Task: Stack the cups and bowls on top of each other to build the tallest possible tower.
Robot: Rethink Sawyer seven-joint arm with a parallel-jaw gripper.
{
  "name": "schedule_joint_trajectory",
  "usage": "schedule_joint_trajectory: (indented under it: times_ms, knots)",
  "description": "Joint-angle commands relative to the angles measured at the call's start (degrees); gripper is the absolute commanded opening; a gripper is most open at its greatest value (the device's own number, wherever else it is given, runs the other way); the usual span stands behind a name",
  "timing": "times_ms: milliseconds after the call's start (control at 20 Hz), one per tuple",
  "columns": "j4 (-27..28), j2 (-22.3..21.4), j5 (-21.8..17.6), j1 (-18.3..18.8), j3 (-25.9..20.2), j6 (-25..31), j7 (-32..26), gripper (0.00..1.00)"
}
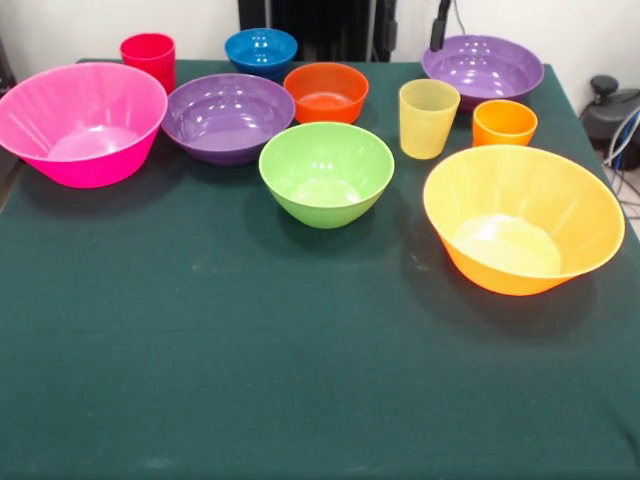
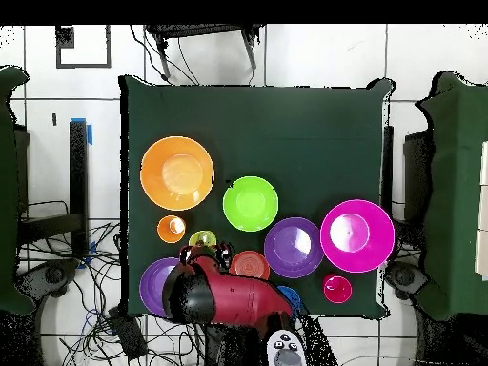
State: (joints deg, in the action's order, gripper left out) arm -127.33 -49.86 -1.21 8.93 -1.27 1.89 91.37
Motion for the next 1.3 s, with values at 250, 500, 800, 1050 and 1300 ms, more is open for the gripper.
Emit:
schedule_joint_trajectory:
  times_ms: [250, 500, 800, 1050, 1300]
  knots:
    - [18.0, 8.2, 6.5, -9.1, 7.4, 24.9, 13.1, 1.0]
    - [31.8, 17.1, 8.4, -12.6, 8.2, 28.2, 16.1, 1.0]
    - [44.0, 24.1, 8.5, -15.2, 9.7, 33.1, 19.1, 1.0]
    - [51.3, 27.2, 8.8, -16.1, 10.1, 39.4, 21.3, 1.0]
    - [57.2, 29.5, 9.2, -17.6, 10.6, 44.5, 24.6, 1.0]
